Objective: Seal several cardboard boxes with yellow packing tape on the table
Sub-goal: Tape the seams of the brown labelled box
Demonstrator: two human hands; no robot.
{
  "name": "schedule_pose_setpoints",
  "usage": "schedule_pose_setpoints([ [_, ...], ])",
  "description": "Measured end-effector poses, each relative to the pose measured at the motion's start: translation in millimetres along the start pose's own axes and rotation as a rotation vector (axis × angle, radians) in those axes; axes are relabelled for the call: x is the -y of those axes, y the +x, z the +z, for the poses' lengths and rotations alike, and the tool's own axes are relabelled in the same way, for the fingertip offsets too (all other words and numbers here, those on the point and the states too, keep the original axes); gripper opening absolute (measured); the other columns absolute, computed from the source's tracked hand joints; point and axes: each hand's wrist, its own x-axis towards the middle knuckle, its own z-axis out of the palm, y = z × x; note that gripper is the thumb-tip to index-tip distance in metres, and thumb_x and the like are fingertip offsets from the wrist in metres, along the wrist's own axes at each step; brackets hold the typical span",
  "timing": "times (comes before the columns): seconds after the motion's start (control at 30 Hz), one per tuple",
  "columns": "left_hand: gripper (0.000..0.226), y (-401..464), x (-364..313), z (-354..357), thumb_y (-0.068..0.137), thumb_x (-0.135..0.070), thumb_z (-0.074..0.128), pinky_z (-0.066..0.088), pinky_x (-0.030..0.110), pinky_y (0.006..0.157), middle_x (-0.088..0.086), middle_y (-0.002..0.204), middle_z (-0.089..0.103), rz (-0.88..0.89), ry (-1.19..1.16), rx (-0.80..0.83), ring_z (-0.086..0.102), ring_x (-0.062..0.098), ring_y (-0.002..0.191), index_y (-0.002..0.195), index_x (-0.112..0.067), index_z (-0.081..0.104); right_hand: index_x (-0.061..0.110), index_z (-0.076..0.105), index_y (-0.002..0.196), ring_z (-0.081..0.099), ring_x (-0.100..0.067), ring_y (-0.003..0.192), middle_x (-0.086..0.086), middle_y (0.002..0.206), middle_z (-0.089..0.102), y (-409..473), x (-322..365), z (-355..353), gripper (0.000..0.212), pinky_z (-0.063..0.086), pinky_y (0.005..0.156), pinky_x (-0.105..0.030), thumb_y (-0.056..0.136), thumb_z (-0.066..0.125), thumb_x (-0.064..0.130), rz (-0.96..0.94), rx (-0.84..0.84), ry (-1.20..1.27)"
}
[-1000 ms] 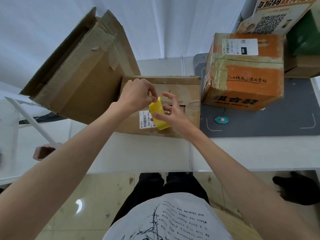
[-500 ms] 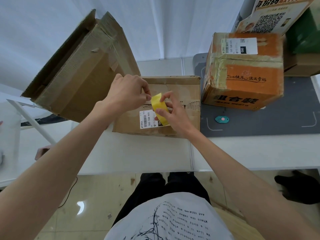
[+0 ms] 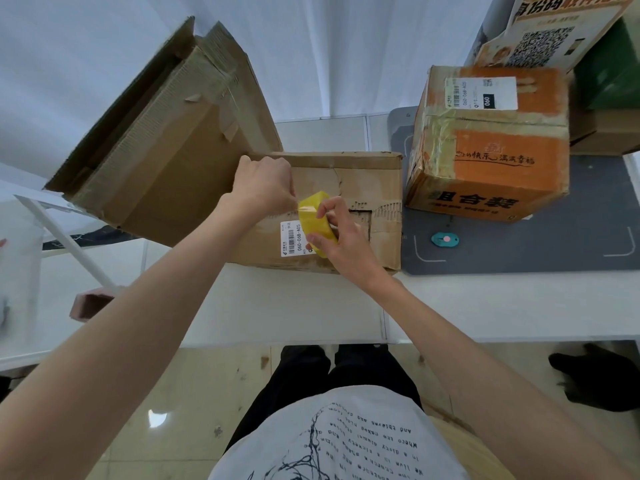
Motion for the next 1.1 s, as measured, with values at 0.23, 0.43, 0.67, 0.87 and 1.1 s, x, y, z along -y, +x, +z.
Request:
schedule_pose_setpoints([
  [0.23,0.009,-4.1,16.5,13.9,0.088,-0.032,0.070,0.028,0.037,0.081,-0.004,0.088,0.068,-0.040,-0.007,-0.019,0.062,0.025,0.097,0.080,-0.029,0.073,0.017,0.037,0.112,0.075,-0.024,0.082,-0.019,0.114,0.064,0.4,1.5,-8.2,0.032,0.061,0.068,-0.052,0.098,0.065,0.013,0.023,0.027,0.030],
  [0.43,0.033,0.2,25.4,0.2,0.095,-0.053,0.060,0.027,0.038,0.085,-0.001,0.090,0.072,-0.072,-0.167,-0.022,0.058,0.024,0.094,0.087,-0.026,0.077,0.017,0.037,0.114,0.074,-0.024,0.083,-0.016,0.112,0.064,2.5,1.7,-7.1,0.032,0.062,0.068,-0.051,0.098,0.065,0.014,0.019,0.032,0.014],
  [0.67,0.070,-0.2,20.1,-0.7,0.067,-0.092,0.056,0.030,0.039,0.083,-0.004,0.073,0.067,-0.071,-0.031,0.029,0.059,0.019,0.086,0.073,-0.024,0.073,0.021,0.037,0.112,0.074,-0.021,0.083,-0.017,0.113,0.064,1.8,1.4,-6.1,0.032,0.061,0.067,-0.050,0.098,0.065,0.016,0.006,0.046,-0.007],
  [0.87,0.071,-3.5,13.6,-0.4,0.065,-0.092,0.058,0.029,0.039,0.082,-0.003,0.076,0.067,-0.080,-0.035,0.041,0.060,0.020,0.088,0.075,-0.023,0.071,0.018,0.035,0.115,0.074,-0.019,0.083,-0.016,0.111,0.064,0.8,0.9,-6.9,0.034,0.062,0.068,-0.049,0.098,0.065,0.016,0.000,0.047,-0.016],
  [1.1,0.070,-5.5,8.5,-12.2,0.063,-0.093,0.057,0.029,0.040,0.084,-0.003,0.077,0.066,-0.066,-0.073,0.012,0.059,0.021,0.090,0.074,-0.024,0.069,0.015,0.028,0.130,0.074,-0.029,0.088,-0.001,0.103,0.067,-4.2,8.4,-9.8,0.062,0.064,0.069,-0.042,0.090,0.074,0.005,0.037,-0.056,0.135],
])
